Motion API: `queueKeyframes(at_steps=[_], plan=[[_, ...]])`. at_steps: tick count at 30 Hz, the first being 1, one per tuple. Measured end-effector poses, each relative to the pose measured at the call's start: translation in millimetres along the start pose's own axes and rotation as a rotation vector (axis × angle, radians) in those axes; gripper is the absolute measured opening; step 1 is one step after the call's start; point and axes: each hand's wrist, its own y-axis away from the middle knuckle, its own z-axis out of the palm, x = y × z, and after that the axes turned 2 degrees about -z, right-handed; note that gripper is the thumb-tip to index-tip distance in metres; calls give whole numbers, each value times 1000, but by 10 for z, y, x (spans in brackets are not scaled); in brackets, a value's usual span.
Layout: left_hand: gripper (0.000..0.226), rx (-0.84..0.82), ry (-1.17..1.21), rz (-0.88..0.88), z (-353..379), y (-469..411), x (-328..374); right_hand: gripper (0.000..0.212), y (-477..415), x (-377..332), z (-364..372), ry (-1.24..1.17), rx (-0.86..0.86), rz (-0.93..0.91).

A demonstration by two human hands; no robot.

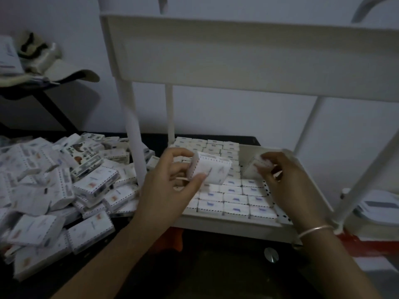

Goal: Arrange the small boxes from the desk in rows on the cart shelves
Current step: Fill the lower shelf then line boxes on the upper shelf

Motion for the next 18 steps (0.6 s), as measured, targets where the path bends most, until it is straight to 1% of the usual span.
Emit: queueKeyframes(at_steps=[1, 4, 9, 11, 13, 15, 18], plan=[[34, -3, 4, 19, 39, -70, 2, 23, 6, 0, 9, -9, -30, -5], [29, -30, -42, 122, 153, -301, 2, 18, 23, 33, 73, -137, -133, 63], [28, -25, -185, 246, 427, -723, -77, 18, 10, 95, 112, -138, -227, 110], [31, -60, -236, 289, 555, -865, -107, 19, 6, 109, 119, -113, -264, 151], [36, -135, -267, 302, 680, -971, -97, 34, 2, 101, 124, -111, -263, 206], [37, -208, -326, 315, 802, -1038, -94, 51, -4, 99, 115, -147, -221, 259], [29, -298, -449, 351, 941, -1074, -127, 65, -16, 112, 101, -221, -191, 312]])
